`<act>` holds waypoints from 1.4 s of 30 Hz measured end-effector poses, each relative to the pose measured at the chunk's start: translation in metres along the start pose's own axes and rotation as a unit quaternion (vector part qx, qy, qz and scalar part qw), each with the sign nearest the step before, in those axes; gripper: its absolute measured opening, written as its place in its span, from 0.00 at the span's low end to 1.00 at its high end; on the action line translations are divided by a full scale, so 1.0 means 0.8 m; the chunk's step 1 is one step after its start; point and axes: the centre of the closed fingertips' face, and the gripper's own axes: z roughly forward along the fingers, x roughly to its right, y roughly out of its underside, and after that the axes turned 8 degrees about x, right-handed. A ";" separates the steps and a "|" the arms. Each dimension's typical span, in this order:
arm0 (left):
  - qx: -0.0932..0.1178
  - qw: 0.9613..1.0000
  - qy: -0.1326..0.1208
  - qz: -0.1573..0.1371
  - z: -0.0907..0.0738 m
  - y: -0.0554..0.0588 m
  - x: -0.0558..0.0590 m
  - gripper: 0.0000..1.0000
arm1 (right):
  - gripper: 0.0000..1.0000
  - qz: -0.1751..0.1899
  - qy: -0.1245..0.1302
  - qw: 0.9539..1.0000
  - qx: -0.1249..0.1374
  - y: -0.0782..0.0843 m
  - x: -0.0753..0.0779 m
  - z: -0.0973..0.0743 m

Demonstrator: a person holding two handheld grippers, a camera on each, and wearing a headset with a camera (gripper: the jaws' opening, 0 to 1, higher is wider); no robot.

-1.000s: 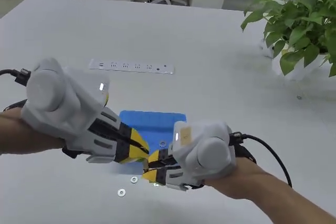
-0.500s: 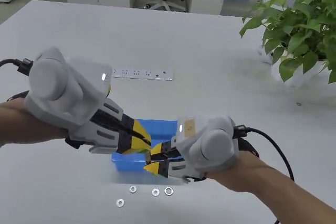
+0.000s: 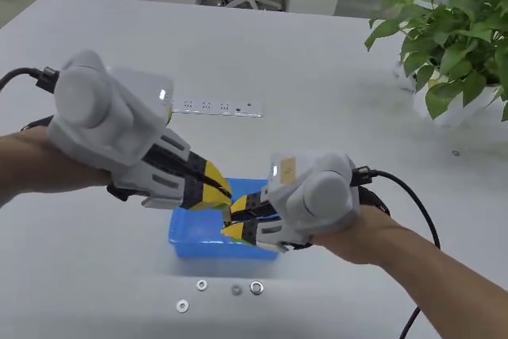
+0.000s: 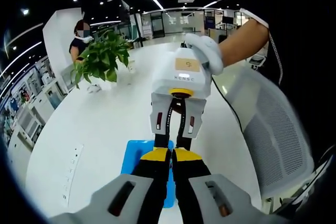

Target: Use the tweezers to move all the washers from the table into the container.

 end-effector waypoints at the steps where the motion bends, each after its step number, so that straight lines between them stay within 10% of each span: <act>1: -0.001 1.000 0.000 -0.001 0.001 0.002 -0.002 0.05 | 0.10 0.001 -0.001 1.000 0.000 0.002 0.002 0.002; 42: -0.017 0.999 0.004 -0.031 0.040 0.066 -0.045 0.05 | 0.10 0.025 -0.025 0.999 -0.022 0.066 0.032 0.046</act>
